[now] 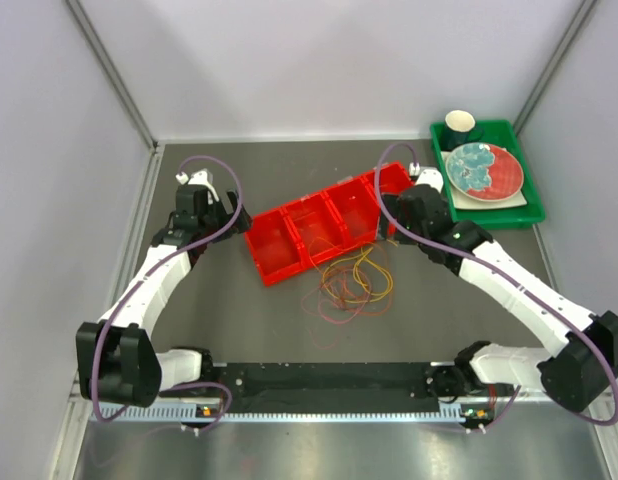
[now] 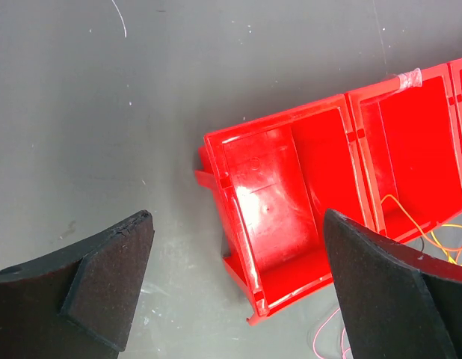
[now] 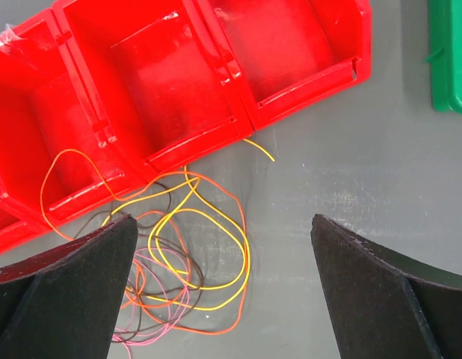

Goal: Untangle the cables

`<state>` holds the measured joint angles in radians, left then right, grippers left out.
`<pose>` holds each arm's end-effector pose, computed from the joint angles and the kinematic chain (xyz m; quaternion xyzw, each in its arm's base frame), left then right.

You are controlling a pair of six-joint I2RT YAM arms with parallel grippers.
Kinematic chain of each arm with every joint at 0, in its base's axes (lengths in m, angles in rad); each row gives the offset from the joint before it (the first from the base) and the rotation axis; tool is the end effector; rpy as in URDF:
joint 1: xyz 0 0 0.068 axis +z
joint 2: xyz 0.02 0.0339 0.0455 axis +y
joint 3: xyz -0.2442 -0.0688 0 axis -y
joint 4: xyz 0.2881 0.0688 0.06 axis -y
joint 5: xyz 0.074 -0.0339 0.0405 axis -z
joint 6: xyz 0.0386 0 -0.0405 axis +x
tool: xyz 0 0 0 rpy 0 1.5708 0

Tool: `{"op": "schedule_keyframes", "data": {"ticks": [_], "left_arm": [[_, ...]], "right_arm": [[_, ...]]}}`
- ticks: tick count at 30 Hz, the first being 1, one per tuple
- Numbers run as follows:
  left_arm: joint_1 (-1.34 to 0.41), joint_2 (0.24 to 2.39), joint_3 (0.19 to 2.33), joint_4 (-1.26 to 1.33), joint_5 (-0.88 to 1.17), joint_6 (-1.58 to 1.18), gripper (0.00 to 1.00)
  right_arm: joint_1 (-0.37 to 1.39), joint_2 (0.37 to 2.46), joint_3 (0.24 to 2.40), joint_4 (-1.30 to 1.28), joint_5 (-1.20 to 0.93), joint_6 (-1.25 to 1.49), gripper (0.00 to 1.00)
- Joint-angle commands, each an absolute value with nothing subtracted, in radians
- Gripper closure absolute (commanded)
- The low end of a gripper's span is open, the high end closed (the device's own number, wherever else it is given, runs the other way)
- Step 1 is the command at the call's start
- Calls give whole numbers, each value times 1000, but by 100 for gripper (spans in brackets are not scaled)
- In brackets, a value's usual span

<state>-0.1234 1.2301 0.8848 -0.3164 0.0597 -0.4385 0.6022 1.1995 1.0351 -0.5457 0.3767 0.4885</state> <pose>0.3159 -0.0415 0.2335 -0.1280 0.8890 -0.1474 0.4142 0.2625 0.1632 0.2815 0.0273 0.8957 0.0671 0.4386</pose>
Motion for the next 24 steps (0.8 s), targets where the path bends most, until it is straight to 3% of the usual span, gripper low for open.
{"op": "schedule_keyframes", "data": {"ticks": [1, 24], "left_arm": [[-124, 1200, 887, -299, 58, -422, 1], [-136, 1213, 888, -319, 135, -420, 1]], "right_arm": [[615, 1155, 1016, -494, 377, 471, 1], [615, 1147, 979, -494, 330, 499, 1]]}}
